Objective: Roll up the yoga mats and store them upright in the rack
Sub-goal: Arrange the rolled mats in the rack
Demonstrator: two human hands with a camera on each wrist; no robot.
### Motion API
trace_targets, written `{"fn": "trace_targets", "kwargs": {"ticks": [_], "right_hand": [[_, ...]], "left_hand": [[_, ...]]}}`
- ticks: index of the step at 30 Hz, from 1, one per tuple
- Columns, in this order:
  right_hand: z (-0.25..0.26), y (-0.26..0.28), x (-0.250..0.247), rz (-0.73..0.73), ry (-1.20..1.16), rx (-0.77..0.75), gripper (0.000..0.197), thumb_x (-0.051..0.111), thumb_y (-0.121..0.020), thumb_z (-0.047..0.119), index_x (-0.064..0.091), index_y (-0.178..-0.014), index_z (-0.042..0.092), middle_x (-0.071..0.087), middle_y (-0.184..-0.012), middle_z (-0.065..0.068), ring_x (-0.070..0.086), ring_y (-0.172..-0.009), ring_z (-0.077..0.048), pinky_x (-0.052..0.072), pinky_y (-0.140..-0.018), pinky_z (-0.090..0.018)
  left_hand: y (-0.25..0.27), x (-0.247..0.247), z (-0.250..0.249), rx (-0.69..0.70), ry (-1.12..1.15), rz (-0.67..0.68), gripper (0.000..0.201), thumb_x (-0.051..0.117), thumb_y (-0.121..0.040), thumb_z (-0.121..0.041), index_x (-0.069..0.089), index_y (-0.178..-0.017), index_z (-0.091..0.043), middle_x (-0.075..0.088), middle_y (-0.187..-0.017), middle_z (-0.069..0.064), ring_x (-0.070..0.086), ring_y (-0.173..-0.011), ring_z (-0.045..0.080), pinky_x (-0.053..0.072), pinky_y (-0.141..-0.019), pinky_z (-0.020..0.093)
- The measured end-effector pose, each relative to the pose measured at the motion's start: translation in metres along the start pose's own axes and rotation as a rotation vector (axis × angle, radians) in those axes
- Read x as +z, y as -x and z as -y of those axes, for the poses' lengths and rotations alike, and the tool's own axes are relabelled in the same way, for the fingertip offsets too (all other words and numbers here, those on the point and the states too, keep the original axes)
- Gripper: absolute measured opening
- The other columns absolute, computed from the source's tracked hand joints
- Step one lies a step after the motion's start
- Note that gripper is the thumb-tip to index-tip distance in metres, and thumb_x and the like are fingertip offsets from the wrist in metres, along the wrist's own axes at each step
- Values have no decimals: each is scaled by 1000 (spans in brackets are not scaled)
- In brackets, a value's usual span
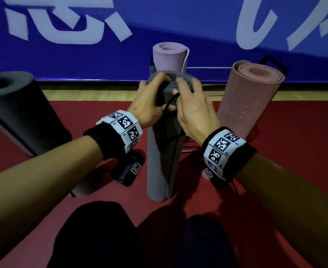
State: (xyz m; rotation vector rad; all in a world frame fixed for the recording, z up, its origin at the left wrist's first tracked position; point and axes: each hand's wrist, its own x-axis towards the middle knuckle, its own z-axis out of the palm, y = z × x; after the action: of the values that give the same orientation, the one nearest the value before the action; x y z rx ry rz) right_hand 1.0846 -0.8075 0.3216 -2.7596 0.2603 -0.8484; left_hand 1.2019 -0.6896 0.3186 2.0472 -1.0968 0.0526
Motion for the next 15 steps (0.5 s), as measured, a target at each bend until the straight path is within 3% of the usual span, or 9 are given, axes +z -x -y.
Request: {"fn": "trace_targets", "kwargs": {"ticks": [2,4,7,9,11,13,15], "right_hand": [[5,7,3,-18,55,-16,40,38,-99,29,45,-137,18,46,-133,-16,61,-94,-43,53,-70,-45],[6,9,0,-22,141,-23,37,40,-97,32,49,-131,21,49,-123,-14,61,-88,-39,40,-58,-37],[8,3,-8,-21,190,-62,29,42,-98,31,50,-124,21,47,-111,-11,56,-73,-31,31,-56,-34],[11,-1,-10,-7,173,-99,27,42,-99,30,50,-123,21,47,-109,-10,46,-66,-26,32,-55,-34],[13,-4,-10,9,150,-127,26,42,-101,30,51,-123,20,46,-108,-9,41,-63,-23,33,-54,-33],[14,-6,-10,16,123,-139,26,42,-102,32,52,-123,22,46,-107,-7,42,-61,-21,35,-53,-32],[13,-7,-9,28,95,-148,24,43,-102,33,51,-123,24,44,-107,-6,44,-62,-21,37,-53,-32]], "left_hand": [[15,-1,2,-58,-17,16,64,80,-76,-35,44,-128,-32,53,-123,10,46,-110,22,42,-92,30],[27,-5,5,-69,-28,15,63,77,-81,-31,43,-133,-33,49,-129,8,43,-114,18,40,-99,30],[41,-16,8,-15,63,62,57,65,-87,-26,43,-139,-35,47,-135,7,42,-130,17,38,-113,38],[47,-21,10,-62,131,72,57,59,-90,-23,42,-144,-36,43,-141,5,40,-136,15,33,-118,36],[55,-24,7,-138,218,23,54,52,-90,-31,46,-143,-37,42,-144,2,38,-137,13,30,-119,36],[60,-28,0,-125,262,-83,43,42,-94,-44,58,-132,-34,49,-143,-3,35,-138,8,27,-116,25],[62,-33,-9,-46,126,-178,38,46,-96,-52,64,-118,-29,49,-140,-2,32,-138,4,26,-107,13]]}}
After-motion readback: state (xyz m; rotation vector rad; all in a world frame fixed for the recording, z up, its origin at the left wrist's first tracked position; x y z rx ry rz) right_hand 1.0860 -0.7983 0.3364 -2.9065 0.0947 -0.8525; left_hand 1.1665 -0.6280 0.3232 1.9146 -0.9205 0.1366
